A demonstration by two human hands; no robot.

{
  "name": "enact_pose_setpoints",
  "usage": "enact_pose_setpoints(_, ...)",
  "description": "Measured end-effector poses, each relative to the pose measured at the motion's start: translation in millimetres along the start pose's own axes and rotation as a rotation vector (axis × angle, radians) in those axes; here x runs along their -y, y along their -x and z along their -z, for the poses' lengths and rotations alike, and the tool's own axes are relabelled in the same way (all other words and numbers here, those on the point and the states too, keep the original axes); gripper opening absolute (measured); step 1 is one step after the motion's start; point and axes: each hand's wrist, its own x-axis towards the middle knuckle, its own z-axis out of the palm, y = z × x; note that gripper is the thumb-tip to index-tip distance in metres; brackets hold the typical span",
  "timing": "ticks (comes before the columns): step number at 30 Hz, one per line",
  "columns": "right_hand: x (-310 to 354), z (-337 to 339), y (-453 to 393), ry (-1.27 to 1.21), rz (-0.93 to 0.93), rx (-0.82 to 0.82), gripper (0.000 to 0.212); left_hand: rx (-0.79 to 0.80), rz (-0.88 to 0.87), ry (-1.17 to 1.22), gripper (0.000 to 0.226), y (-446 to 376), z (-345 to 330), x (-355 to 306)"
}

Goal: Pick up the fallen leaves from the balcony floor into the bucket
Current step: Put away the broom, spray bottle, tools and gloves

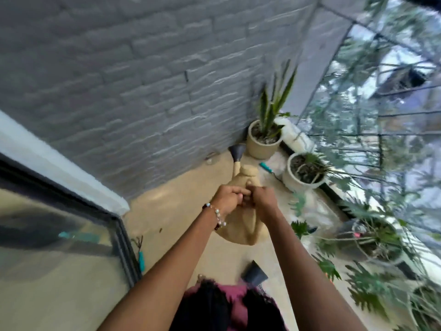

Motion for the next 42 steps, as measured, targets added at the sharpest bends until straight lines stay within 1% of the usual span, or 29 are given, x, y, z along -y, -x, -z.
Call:
enact_pose_setpoints(2,-4.7,51.3,22.8,0.033,0.068,-0.058,0.035,-0.030,0.003,-0.054,0.029,3.4,-30.3,-13.2)
enact_pose_setpoints(3,-8.8,77.4,34.8,0.063,0.108,-0.095,0.033,-0.074,-0.005,-0.080,0.026,3.0,-45.5,-16.9)
enact_pose_setpoints(5,-19.5,131.0,57.0,0.116,0.178,-0.161,0.037,-0.148,-0.058,-0.188,0.019,2.7,-76.8,-23.0)
enact_pose_setpoints(6,-27.1,158.3,66.8,0.119,0.203,-0.192,0.039,-0.140,-0.098,-0.269,0.010,4.8,-95.8,-26.2)
enact_pose_setpoints(7,-33.7,184.8,78.5,0.113,0.228,-0.231,0.042,-0.105,-0.151,-0.343,0.004,8.9,-117.9,-30.4)
enact_pose_setpoints(10,-56.9,260.3,117.4,0.080,0.310,-0.373,0.056,0.033,-0.319,-0.508,0.029,24.7,-194.7,-36.9)
enact_pose_setpoints(12,-78.5,310.3,146.5,0.060,0.342,-0.475,0.064,0.094,-0.339,-0.511,0.040,36.4,-245.3,-35.9)
enact_pose_setpoints(13,-88.6,334.7,162.4,0.019,0.340,-0.518,0.064,0.117,-0.314,-0.490,0.047,39.0,-269.7,-34.8)
enact_pose_setpoints(15,-109.9,382.8,194.0,-0.048,0.334,-0.579,0.055,0.178,-0.275,-0.459,0.061,39.6,-319.1,-30.4)
enact_pose_setpoints(16,-122.0,404.8,210.9,-0.063,0.339,-0.603,0.052,0.205,-0.250,-0.427,0.061,42.1,-346.4,-27.3)
enact_pose_setpoints(17,-125.4,415.8,221.0,-0.066,0.355,-0.600,0.051,0.228,-0.227,-0.382,0.056,41.9,-360.6,-29.1)
enact_pose_setpoints(19,-155.9,456.9,250.6,-0.094,0.344,-0.656,0.056,0.302,-0.216,-0.373,0.041,65.3,-417.0,-23.7)
enact_pose_setpoints(20,-172.2,475.6,263.5,-0.100,0.339,-0.686,0.057,0.330,-0.223,-0.372,0.036,74.2,-444.0,-18.4)
enact_pose_setpoints(22,-206.1,506.4,288.6,-0.087,0.312,-0.744,0.051,0.407,-0.226,-0.377,0.037,91.4,-493.4,-3.7)
enact_pose_setpoints(24,-241.7,529.3,308.3,-0.070,0.257,-0.770,0.049,0.494,-0.223,-0.441,0.052,96.4,-536.5,22.0)
enact_pose_setpoints(25,-256.7,538.3,317.6,-0.057,0.234,-0.780,0.056,0.529,-0.229,-0.465,0.062,87.6,-557.9,41.9)
enact_pose_setpoints(26,-272.4,547.6,325.0,-0.050,0.215,-0.797,0.067,0.544,-0.225,-0.481,0.068,78.9,-580.0,61.4)
enact_pose_setpoints(27,-286.4,556.8,331.7,-0.042,0.190,-0.814,0.076,0.556,-0.213,-0.504,0.069,86.3,-596.9,71.5)
enact_pose_setpoints(28,-299.3,565.9,337.0,-0.029,0.161,-0.833,0.079,0.577,-0.197,-0.526,0.065,88.2,-614.8,84.2)
enact_pose_setpoints(29,-310.2,573.8,342.6,-0.011,0.113,-0.851,0.075,0.621,-0.182,-0.529,0.058,105.7,-626.2,87.1)
enact_pose_setpoints(31,-333.3,586.6,349.5,-0.012,0.020,-0.887,0.060,0.686,-0.125,-0.539,0.039,132.6,-648.2,90.9)
enact_pose_setpoints(32,-345.2,593.5,350.6,-0.031,-0.019,-0.891,0.057,0.713,-0.097,-0.553,0.032,138.1,-662.7,96.0)
enact_pose_setpoints(34,-371.2,607.7,348.5,-0.052,-0.092,-0.894,0.060,0.759,-0.081,-0.563,0.018,146.6,-693.1,107.4)
enact_pose_setpoints(39,-422.2,648.6,339.5,-0.146,-0.252,-0.982,0.058,0.861,-0.051,-0.592,0.017,165.6,-776.5,135.4)
enact_pose_setpoints(41,-430.6,668.4,343.0,-0.186,-0.318,-0.987,0.053,0.885,0.002,-0.638,0.022,165.1,-808.9,138.2)
enact_pose_setpoints(42,-433.3,678.8,345.8,-0.210,-0.350,-0.993,0.052,0.919,0.036,-0.658,0.020,167.6,-825.1,136.5)
